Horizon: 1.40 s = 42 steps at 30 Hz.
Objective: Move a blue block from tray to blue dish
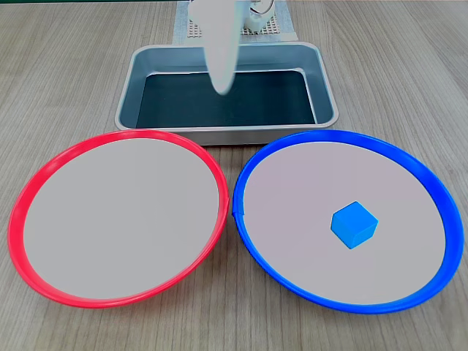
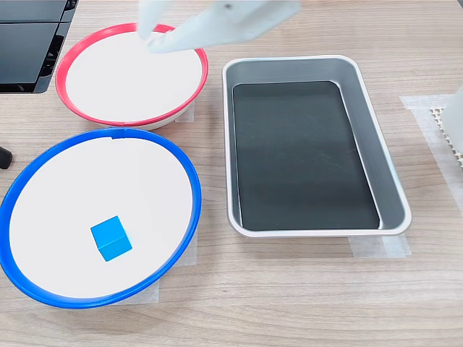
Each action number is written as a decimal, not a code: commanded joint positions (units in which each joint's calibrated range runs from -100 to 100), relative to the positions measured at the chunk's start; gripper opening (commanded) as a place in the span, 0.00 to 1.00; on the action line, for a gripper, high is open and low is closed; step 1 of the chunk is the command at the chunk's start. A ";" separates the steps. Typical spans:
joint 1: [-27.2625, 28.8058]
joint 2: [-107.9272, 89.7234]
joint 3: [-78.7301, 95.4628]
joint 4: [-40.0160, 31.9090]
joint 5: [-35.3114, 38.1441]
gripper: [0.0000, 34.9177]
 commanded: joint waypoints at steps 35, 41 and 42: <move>7.66 -76.73 59.07 23.11 2.34 0.01; 7.66 -76.73 59.07 23.11 2.34 0.01; 7.66 -76.73 59.07 23.11 2.34 0.01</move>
